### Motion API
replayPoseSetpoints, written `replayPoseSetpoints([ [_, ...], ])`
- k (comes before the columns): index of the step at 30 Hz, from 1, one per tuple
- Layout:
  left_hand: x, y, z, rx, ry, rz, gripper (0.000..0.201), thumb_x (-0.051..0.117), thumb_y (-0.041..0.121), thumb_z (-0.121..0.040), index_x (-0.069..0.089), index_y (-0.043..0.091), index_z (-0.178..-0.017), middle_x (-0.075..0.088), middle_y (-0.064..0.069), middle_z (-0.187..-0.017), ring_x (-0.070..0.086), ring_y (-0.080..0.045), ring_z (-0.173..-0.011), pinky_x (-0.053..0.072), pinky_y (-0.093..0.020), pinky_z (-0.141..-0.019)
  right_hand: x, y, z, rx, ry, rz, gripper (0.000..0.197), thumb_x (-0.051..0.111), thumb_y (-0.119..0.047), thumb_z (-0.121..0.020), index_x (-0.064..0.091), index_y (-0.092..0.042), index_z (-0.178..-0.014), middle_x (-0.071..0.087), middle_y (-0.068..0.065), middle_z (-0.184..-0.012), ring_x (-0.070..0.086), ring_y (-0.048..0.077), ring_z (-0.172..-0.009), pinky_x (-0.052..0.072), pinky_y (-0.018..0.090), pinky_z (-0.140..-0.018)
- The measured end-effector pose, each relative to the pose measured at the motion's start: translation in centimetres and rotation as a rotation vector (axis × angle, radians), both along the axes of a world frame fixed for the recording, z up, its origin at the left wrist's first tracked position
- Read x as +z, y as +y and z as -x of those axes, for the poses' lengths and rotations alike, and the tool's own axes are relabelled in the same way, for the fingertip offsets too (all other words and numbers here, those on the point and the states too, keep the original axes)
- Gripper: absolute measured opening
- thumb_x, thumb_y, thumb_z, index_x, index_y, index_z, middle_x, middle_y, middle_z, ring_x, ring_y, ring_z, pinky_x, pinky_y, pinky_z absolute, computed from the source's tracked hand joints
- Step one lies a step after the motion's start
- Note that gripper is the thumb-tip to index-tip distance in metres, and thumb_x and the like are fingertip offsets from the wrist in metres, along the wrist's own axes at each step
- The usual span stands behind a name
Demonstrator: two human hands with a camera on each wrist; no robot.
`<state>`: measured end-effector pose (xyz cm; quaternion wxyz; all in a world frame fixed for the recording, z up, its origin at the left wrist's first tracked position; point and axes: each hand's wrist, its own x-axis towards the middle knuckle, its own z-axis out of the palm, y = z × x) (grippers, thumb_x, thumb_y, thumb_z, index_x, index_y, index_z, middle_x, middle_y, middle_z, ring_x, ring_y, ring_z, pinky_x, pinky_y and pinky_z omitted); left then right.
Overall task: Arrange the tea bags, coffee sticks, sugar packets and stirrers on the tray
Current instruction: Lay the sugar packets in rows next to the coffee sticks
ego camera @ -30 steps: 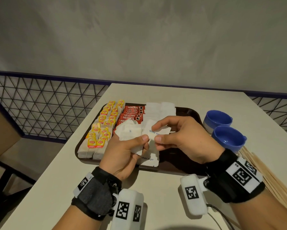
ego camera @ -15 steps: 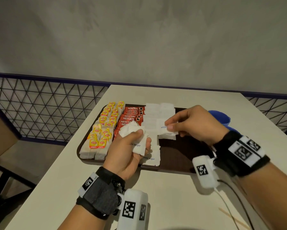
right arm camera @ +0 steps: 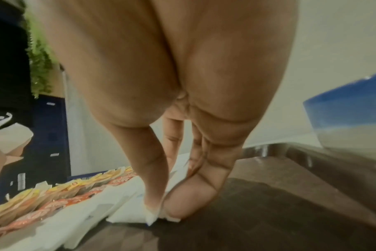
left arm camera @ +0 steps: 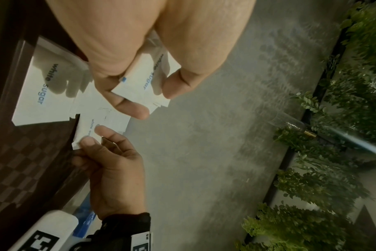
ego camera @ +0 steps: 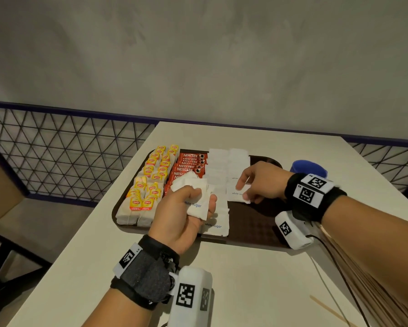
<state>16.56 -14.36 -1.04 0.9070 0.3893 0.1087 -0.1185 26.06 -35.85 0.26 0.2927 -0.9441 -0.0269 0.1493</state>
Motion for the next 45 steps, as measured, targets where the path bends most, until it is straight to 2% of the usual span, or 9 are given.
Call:
replayPoseSetpoints([
  [5, -0.1, 0.1, -0.1, -0.003, 0.001, -0.003, 0.019, 0.049, -0.003, -0.096, 0.063, 0.009, -0.102, 0.076, -0.016, -0.077, 0.060, -0.040, -0.098, 0.053, -0.042, -0.082, 0.0, 0.5, -0.3, 0.041, -0.027, 0.149, 0.021, 0.082, -0.008, -0.085, 0.077, -0.017, -0.103, 0.069, 0.005, -0.109, 0.064, 0.013, -0.057, 0.060, 0.022, -0.062],
  [12, -0.2, 0.2, -0.2, -0.006, -0.023, 0.016, 0.024, 0.045, -0.006, -0.095, 0.063, 0.008, -0.102, 0.075, -0.015, -0.075, 0.061, -0.039, -0.093, 0.051, -0.044, -0.085, 0.5, 0.7, 0.0, 0.091, -0.078, 0.246, 0.020, 0.083, -0.021, -0.085, 0.077, -0.025, -0.104, 0.057, -0.012, -0.100, 0.069, 0.019, -0.088, 0.060, 0.028, -0.066],
  [14, -0.4, 0.2, -0.3, -0.025, -0.023, 0.050, 0.034, 0.038, -0.010, -0.091, 0.062, 0.008, -0.107, 0.076, -0.015, -0.078, 0.064, -0.038, -0.091, 0.053, -0.044, -0.083, 1.1, 0.6, 0.3, 0.068, -0.126, 0.194, 0.017, 0.082, -0.026, -0.087, 0.076, -0.025, -0.103, 0.059, -0.013, -0.095, 0.063, 0.012, -0.082, 0.052, 0.022, -0.064],
  [18, -0.9, 0.4, -0.5, -0.091, -0.031, 0.115, 0.057, 0.025, -0.014, -0.084, 0.058, 0.004, -0.127, 0.072, -0.024, -0.113, 0.069, -0.046, -0.104, 0.056, -0.052, -0.092, 2.9, 1.6, 2.1, -0.007, -0.199, -0.089, 0.007, 0.078, -0.030, -0.091, 0.076, -0.028, -0.097, 0.072, -0.004, -0.095, 0.068, 0.013, -0.080, 0.062, 0.036, -0.081],
  [22, -1.2, 0.3, -0.5, -0.170, -0.126, 0.032, 0.071, 0.023, -0.023, -0.084, 0.054, 0.009, -0.139, 0.066, -0.025, -0.130, 0.068, -0.047, -0.112, 0.053, -0.056, -0.100, 4.3, 4.1, 6.1, 0.056, -0.177, -0.379, 0.012, 0.077, -0.032, -0.092, 0.075, -0.026, -0.102, 0.076, -0.006, -0.093, 0.073, 0.011, -0.071, 0.061, 0.024, -0.066],
  [25, -1.5, 0.6, -0.5, -0.197, -0.180, -0.094, 0.070, 0.036, -0.025, -0.087, 0.055, 0.016, -0.141, 0.070, -0.014, -0.130, 0.068, -0.036, -0.117, 0.053, -0.054, -0.102, 3.7, 4.7, 7.4, 0.064, -0.226, -0.372, 0.023, 0.081, -0.035, -0.088, 0.071, -0.031, -0.108, 0.072, -0.005, -0.096, 0.073, 0.009, -0.069, 0.056, 0.018, -0.064],
  [32, -1.2, 0.4, -0.2, -0.224, -0.238, -0.123, 0.057, 0.052, -0.019, -0.091, 0.056, 0.014, -0.137, 0.074, -0.016, -0.118, 0.076, -0.033, -0.097, 0.063, -0.036, -0.070, 2.8, 3.8, 8.3, 0.060, -0.288, -0.366, 0.035, 0.088, -0.019, -0.080, 0.071, -0.037, -0.104, 0.071, -0.005, -0.096, 0.069, 0.010, -0.077, 0.062, 0.025, -0.072],
  [37, -1.3, 0.5, -0.2, -0.237, -0.264, -0.155, 0.051, 0.060, -0.010, -0.091, 0.057, 0.015, -0.136, 0.074, -0.015, -0.121, 0.074, -0.036, -0.103, 0.063, -0.038, -0.071, 3.2, 3.2, 8.3, 0.145, -0.267, -0.382, 0.025, 0.082, -0.021, -0.087, 0.074, -0.037, -0.106, 0.074, 0.002, -0.076, 0.070, 0.011, -0.065, 0.061, 0.025, -0.074],
  [45, -1.8, 0.1, -0.3, -0.197, -0.211, -0.198, 0.058, 0.076, 0.012, -0.080, 0.061, 0.023, -0.135, 0.073, -0.011, -0.120, 0.072, -0.022, -0.094, 0.057, -0.027, -0.053, 3.1, 2.4, 7.8, 0.150, -0.216, -0.471, 0.022, 0.081, -0.015, -0.088, 0.078, -0.027, -0.106, 0.073, 0.004, -0.082, 0.072, 0.021, -0.075, 0.063, 0.028, -0.077],
])
